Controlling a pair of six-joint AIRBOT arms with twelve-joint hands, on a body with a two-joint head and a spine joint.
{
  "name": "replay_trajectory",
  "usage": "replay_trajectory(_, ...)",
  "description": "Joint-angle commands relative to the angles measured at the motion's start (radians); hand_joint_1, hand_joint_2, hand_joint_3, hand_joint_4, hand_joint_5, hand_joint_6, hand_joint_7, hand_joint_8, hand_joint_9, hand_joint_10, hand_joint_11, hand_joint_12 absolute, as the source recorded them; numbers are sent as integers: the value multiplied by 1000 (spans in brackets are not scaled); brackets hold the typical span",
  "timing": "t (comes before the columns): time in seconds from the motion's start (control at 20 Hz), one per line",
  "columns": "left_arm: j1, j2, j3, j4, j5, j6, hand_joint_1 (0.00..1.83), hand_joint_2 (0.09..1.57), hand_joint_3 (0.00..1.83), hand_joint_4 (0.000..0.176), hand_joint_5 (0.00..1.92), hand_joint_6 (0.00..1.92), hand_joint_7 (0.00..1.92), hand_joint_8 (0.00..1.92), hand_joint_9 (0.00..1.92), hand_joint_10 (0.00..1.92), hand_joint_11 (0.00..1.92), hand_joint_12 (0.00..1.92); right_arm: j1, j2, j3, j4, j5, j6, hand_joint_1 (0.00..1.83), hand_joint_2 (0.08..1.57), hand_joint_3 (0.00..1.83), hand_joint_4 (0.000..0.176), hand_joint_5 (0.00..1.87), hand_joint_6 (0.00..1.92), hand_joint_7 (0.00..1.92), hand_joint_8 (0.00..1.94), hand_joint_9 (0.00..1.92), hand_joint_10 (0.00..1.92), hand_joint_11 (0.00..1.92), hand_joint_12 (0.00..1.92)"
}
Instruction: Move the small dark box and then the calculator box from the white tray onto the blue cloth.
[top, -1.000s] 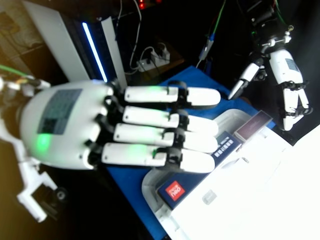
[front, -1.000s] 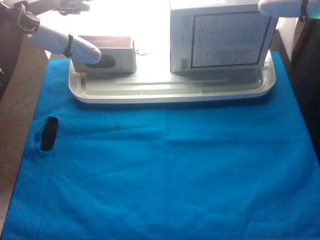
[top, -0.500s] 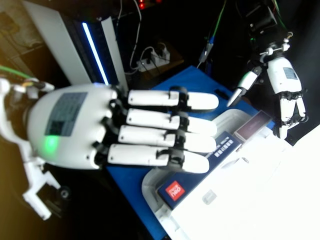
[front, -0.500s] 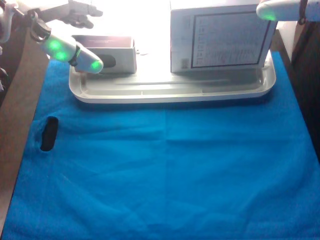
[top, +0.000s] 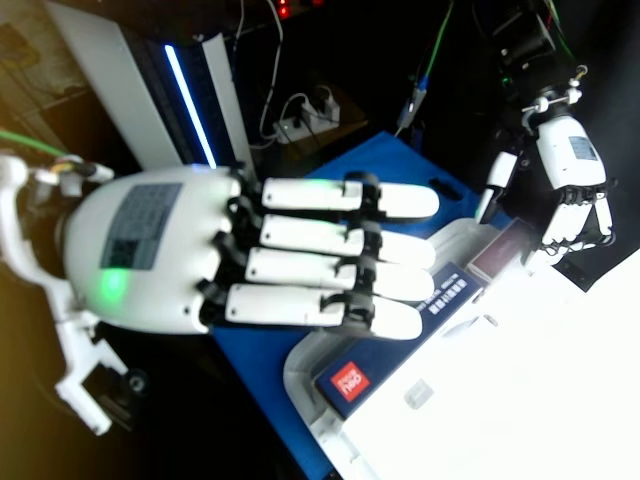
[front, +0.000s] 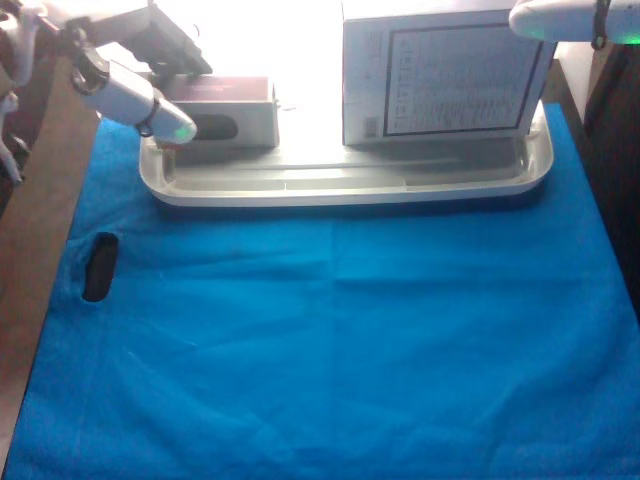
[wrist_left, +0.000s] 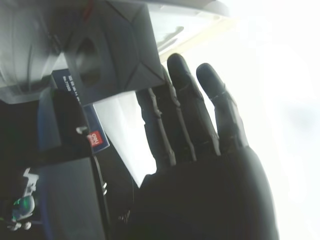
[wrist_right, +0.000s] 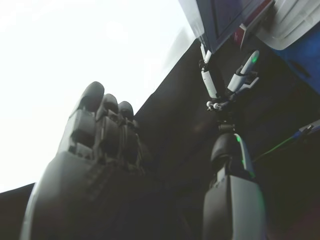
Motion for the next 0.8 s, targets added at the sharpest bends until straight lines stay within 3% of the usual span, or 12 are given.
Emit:
replay_trajectory(0.0, -6, -4, 6, -24, -76, -19, 1041, 957, 1, 0, 951, 29, 962, 47, 803, 292, 277, 1355, 7, -1, -2, 41, 107, 4, 623, 1061, 1, 21, 30, 1, 200, 2, 175, 1, 0, 540)
replay_trajectory(0.05, -6, -6, 8, -24, -76, -19, 1085, 1047, 3, 27, 1037, 681, 1001, 76, 777, 522, 330, 1421, 7, -2, -2, 41, 107, 5, 618, 1062, 2, 22, 32, 2, 176, 0, 177, 1, 0, 544)
replay_trajectory(0.1, -4, -6, 9, -30, -79, -19, 1104, 1087, 1, 0, 1007, 894, 1023, 138, 724, 846, 392, 1531, 7, -3, -2, 41, 107, 5, 613, 1062, 1, 30, 27, 1, 134, 0, 146, 0, 0, 491)
replay_trajectory(0.15, 0, -6, 13, -46, -85, -19, 1106, 1102, 2, 0, 984, 963, 945, 374, 675, 1047, 417, 1584, 6, -5, -2, 41, 107, 5, 619, 1059, 0, 35, 31, 2, 98, 0, 134, 0, 0, 482)
replay_trajectory(0.2, 2, -6, 15, -54, -88, -19, 1190, 1137, 2, 0, 959, 922, 893, 1112, 689, 1270, 490, 1701, 6, -5, -2, 41, 107, 5, 605, 1057, 0, 37, 31, 1, 80, 0, 123, 0, 0, 496)
replay_trajectory(0.25, 3, -7, 18, -62, -91, -19, 1190, 1137, 2, 0, 959, 922, 893, 1112, 689, 1270, 490, 1701, 6, -6, -3, 41, 107, 5, 605, 1057, 0, 37, 31, 1, 80, 0, 123, 0, 0, 496)
replay_trajectory(0.3, 6, -7, 21, -71, -95, -19, 1210, 1152, 0, 0, 973, 924, 842, 1319, 663, 1325, 447, 1739, 6, -6, -3, 41, 107, 5, 603, 1061, 1, 31, 33, 2, 56, 0, 90, 0, 0, 497)
replay_trajectory(0.5, 9, -7, 26, -78, -98, -19, 1204, 1158, 0, 0, 971, 958, 816, 1327, 627, 1271, 374, 1725, 6, -7, -4, 41, 108, 5, 604, 1055, 0, 42, 38, 2, 48, 4, 88, 2, 0, 532)
replay_trajectory(0.75, 8, 2, 19, -98, -115, -19, 1206, 1165, 1, 0, 987, 936, 767, 1368, 578, 1172, 323, 1620, 4, -7, -4, 41, 108, 5, 615, 1055, 0, 34, 28, 0, 78, 14, 73, 4, 0, 440)
